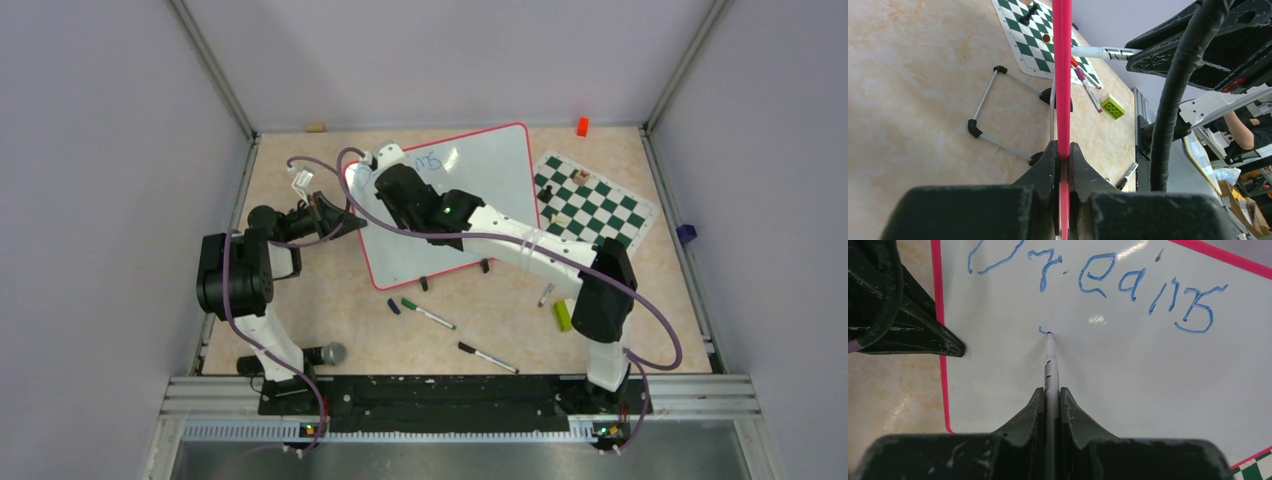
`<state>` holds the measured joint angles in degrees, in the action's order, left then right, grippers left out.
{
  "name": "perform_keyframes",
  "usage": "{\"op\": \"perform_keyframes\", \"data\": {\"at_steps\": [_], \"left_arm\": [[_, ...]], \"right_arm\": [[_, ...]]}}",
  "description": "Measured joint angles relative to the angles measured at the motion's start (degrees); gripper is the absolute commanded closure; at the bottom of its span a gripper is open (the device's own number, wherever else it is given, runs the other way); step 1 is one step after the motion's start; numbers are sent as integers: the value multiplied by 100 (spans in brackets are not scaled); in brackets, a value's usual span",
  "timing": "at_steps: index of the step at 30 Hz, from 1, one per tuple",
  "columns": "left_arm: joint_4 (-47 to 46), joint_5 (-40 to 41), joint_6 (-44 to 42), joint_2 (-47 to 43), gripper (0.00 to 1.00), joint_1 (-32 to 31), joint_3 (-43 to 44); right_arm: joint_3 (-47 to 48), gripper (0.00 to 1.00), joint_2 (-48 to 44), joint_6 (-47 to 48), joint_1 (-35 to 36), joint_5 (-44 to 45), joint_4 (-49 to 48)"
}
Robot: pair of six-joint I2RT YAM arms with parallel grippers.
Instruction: Write a sentence on the whiteboard
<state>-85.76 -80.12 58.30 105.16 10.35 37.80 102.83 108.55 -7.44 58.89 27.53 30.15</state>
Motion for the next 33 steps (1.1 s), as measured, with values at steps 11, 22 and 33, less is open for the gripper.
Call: {"op": "perform_keyframes", "data": {"at_steps": [11,22,33], "left_arm": [[-2,0,0,0,100,0,0],[-4,0,-2,0,100,0,0],[-35,-7,-2,0,100,0,0]], "right_arm": [[39,100,11,39,0,236,111],[48,100,7,177,0,170,98],[385,100,7,339,-2,129,61]]}}
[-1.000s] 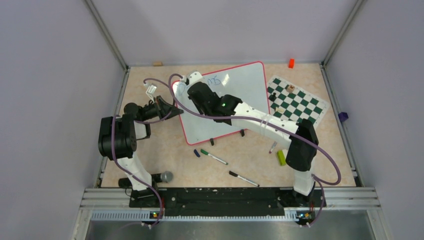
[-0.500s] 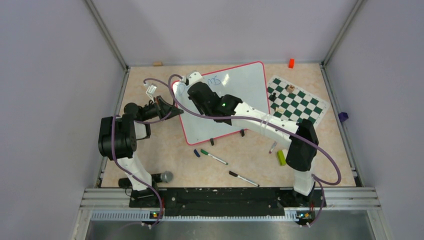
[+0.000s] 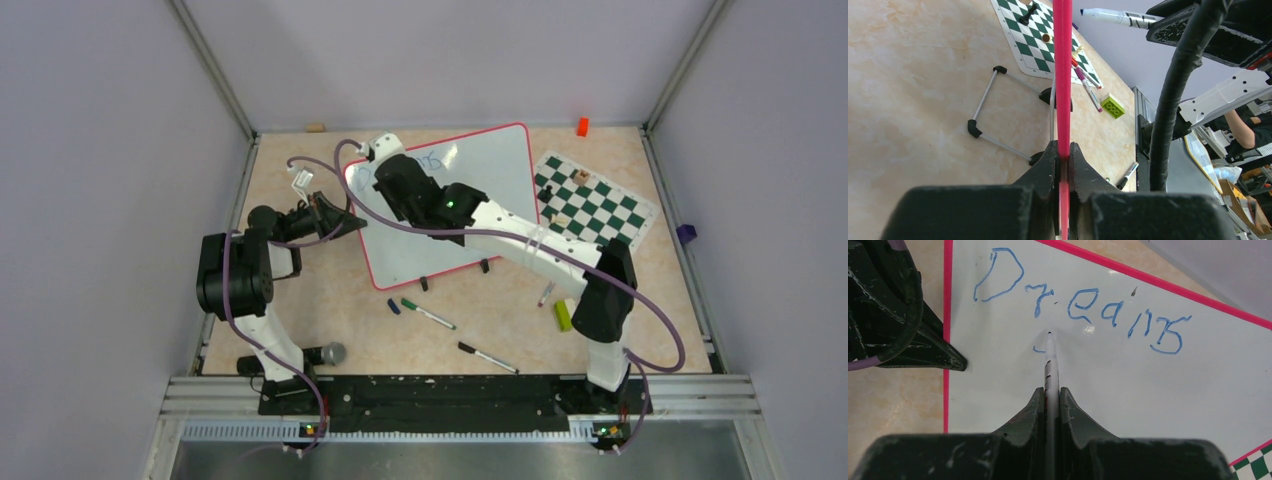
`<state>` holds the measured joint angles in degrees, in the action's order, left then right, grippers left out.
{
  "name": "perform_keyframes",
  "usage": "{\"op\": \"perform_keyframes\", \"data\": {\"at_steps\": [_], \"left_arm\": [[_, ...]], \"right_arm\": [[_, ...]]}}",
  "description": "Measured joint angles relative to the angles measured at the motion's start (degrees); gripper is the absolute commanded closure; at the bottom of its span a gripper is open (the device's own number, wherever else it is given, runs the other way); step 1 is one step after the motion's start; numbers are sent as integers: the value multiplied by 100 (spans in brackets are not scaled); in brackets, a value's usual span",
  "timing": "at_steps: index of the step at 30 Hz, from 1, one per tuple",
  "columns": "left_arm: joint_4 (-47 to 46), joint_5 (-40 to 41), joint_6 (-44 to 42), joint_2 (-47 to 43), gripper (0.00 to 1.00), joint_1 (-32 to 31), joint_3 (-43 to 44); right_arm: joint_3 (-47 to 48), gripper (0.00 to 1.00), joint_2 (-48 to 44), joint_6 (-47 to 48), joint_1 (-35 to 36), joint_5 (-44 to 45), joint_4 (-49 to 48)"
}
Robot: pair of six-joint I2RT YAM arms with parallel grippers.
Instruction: Write a sentence on the whiteboard
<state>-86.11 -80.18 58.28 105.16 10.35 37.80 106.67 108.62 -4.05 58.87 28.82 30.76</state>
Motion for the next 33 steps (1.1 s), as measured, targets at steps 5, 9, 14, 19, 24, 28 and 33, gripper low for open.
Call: {"op": "perform_keyframes", "data": {"at_steps": [5,9,14,19,24,28,33], "left_arm": [[0,2,0,0,100,0,0],[-2,0,0,0,100,0,0],[-2,0,0,0,100,0,0],[-2,0,0,0,100,0,0],[-2,2,0,0,100,0,0],[74,31,2,0,100,2,0],[85,26,-4,0,100,0,0]], "right_arm": [[33,100,4,4,-4,-39,4],[33,100,59,2,-17,-81,4],[33,100,105,0,-42,-168,11],[28,100,105,-2,-55,-210,11],[-42,100,105,-24,-55,-275,11],[-245,100,96,-72,-48,-332,11],[-479,100,-22,-164,-42,-461,0]]}}
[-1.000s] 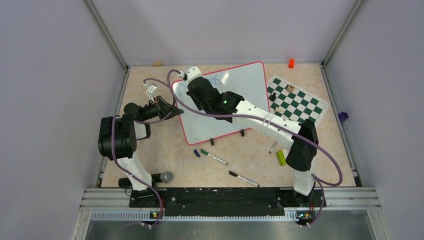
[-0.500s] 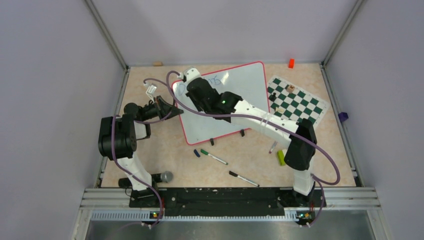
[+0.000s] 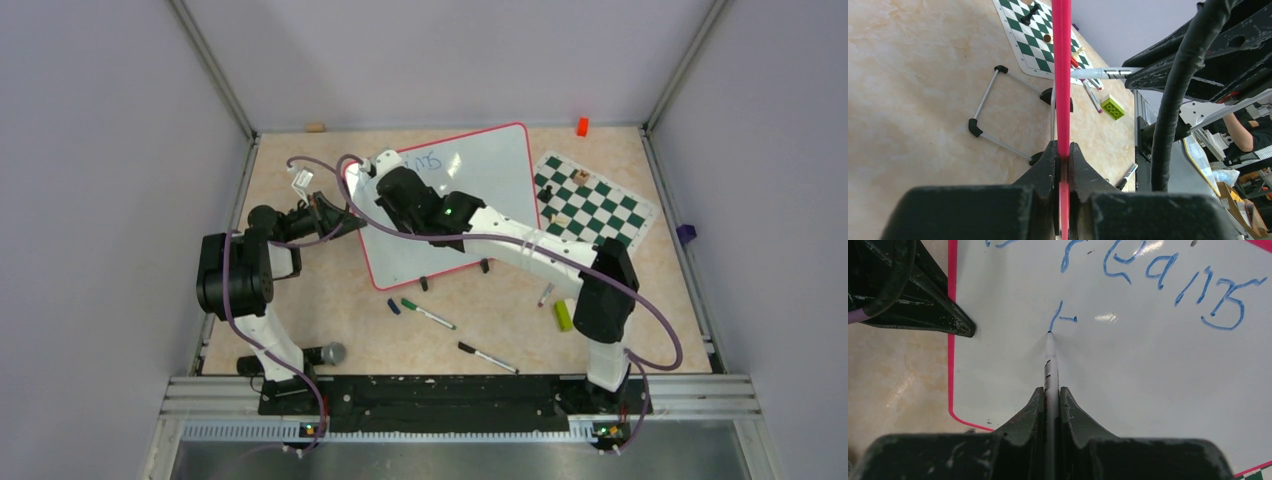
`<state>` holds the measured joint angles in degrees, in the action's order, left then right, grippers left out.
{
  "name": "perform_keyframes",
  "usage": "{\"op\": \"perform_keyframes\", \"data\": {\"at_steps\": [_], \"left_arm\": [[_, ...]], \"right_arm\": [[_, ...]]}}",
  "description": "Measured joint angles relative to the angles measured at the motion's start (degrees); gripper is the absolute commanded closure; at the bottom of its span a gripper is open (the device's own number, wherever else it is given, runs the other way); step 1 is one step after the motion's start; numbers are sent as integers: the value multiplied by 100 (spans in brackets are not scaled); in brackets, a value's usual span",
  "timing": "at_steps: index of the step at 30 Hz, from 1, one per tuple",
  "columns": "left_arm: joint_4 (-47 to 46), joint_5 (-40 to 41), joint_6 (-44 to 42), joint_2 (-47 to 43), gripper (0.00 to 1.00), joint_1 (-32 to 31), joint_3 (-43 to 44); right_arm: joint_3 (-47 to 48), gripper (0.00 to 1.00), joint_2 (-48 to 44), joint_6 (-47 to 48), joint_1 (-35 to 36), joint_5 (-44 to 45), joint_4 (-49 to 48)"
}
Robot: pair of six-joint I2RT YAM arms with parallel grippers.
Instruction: Write a sentence on the whiteboard
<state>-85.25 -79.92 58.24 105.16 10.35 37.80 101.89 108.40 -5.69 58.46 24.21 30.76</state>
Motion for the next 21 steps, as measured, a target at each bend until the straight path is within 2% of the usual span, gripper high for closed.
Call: {"op": "perform_keyframes", "data": {"at_steps": [21], "left_arm": [[-11,-2,-33,0,100,0,0]], "right_arm": [[-219,100,-118,-22,-15,-68,22]]}}
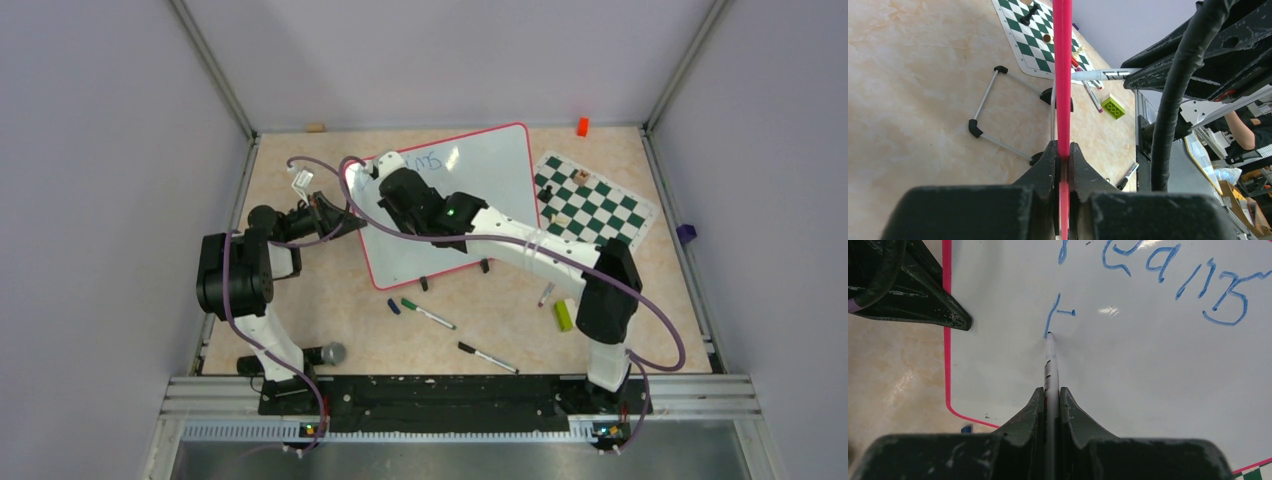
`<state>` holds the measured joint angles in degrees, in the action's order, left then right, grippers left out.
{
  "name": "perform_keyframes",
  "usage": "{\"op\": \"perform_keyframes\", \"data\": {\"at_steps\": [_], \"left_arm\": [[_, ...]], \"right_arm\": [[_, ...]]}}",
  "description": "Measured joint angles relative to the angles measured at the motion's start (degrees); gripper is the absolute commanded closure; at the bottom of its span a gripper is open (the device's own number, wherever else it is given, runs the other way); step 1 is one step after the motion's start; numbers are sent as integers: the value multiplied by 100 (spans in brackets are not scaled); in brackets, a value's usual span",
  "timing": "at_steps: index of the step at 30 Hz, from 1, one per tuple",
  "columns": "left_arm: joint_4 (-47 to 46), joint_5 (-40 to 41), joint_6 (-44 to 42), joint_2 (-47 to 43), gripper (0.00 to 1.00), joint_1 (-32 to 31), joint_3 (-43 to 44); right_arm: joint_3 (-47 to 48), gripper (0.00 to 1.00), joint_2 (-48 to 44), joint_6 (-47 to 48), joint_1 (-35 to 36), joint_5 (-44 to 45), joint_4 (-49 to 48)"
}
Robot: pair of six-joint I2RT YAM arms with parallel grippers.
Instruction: Write a sentence on the whiteboard
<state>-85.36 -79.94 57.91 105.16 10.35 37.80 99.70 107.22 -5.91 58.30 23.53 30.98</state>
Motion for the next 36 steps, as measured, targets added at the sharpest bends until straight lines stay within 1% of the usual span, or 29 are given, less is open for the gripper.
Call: {"op": "perform_keyframes", "data": {"at_steps": [13,36], "left_arm": [[-46,-20,2,0,100,0,0],[-50,-20,2,0,100,0,0]], "right_arm": [[319,100,0,144,-72,55,-9],[542,100,173,192,-72,-243,-7]]}}
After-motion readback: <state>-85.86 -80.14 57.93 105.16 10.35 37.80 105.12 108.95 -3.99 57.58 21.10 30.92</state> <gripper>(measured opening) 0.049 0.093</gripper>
